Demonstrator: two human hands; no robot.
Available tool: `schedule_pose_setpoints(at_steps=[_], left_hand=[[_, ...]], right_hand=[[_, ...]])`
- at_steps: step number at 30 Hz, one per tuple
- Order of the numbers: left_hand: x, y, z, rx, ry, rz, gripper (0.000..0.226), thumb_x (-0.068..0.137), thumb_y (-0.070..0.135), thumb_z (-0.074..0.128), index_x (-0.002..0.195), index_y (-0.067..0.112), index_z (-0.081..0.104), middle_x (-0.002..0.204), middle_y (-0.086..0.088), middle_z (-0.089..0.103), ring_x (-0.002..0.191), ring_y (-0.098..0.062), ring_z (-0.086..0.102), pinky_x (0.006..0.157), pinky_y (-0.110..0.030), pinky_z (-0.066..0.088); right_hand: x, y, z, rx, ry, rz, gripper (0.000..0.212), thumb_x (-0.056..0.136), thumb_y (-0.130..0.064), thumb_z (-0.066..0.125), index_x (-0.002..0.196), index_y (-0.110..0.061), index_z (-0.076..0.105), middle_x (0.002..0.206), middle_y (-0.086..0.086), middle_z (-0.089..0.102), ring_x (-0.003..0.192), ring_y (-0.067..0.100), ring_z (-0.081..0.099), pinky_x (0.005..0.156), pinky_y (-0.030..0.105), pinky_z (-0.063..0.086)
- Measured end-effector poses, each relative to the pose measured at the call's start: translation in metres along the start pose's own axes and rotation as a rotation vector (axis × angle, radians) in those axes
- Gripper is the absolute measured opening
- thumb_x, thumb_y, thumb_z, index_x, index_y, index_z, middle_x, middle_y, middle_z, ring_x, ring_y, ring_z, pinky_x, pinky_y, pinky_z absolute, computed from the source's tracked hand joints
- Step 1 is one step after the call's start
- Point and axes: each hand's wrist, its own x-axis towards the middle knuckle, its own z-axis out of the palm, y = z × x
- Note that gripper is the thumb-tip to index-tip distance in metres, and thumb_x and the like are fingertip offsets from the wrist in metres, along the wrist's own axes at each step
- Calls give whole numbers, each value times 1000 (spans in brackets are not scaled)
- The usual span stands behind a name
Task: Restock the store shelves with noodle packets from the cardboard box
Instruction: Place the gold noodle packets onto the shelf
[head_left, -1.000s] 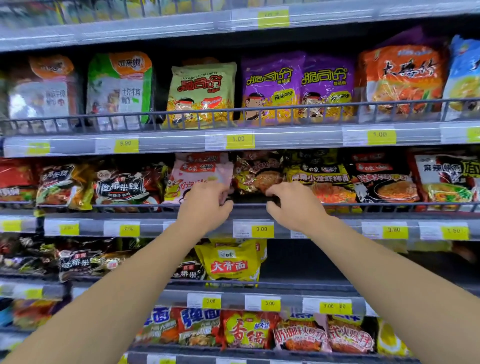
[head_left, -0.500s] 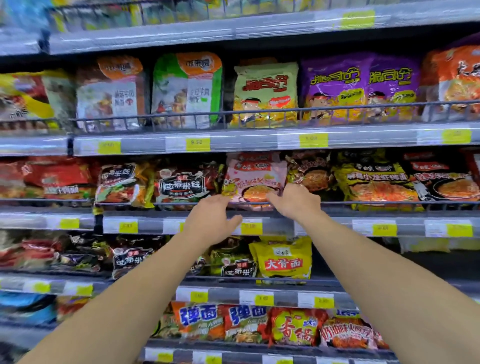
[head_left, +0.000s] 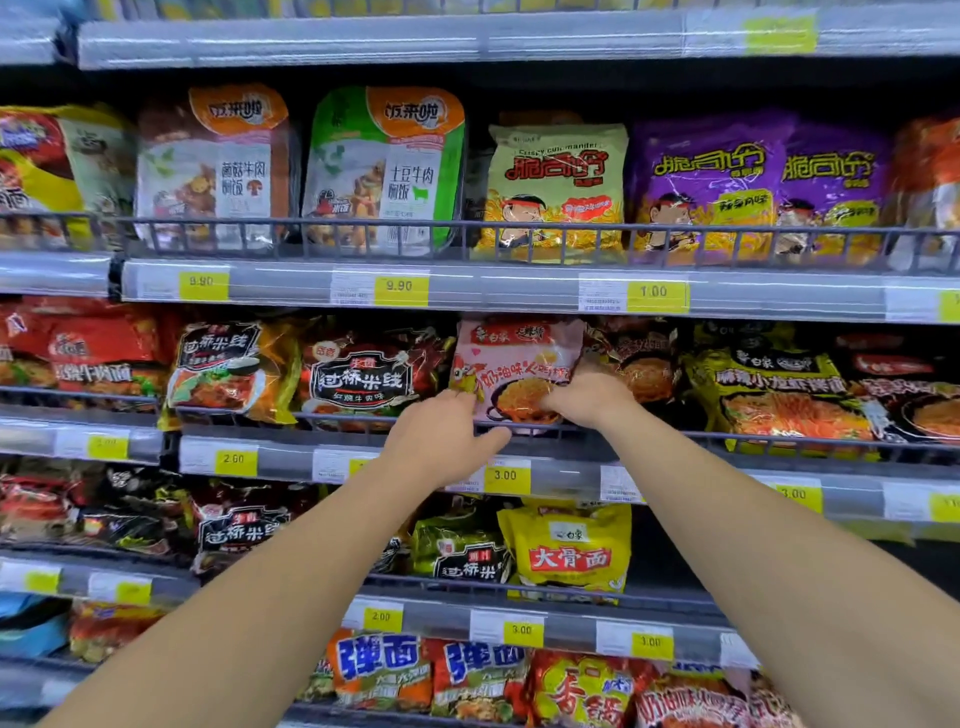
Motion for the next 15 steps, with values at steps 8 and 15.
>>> schedule_pose_setpoints(at_steps=[8,15], left_hand=[[0,-5,4,-170,159,-59,63,92,54,50,141,14,44,143,-5,47,121,-24,53,94,-39,50],[-5,-4,10,-188,284,-33,59,90,48,55,136,12,47,134,-4,45,112,-25,55,88,-41,51]], right_hand=[[14,4,-2,367,-174,32,83,79,-39,79,144,-6,39,147,8,44,132,26,46,104,33,39],[17,8,-3,656,-339,86,32,81,-9,76,110,-5,64,112,8,71,103,21,66,100,37,50]])
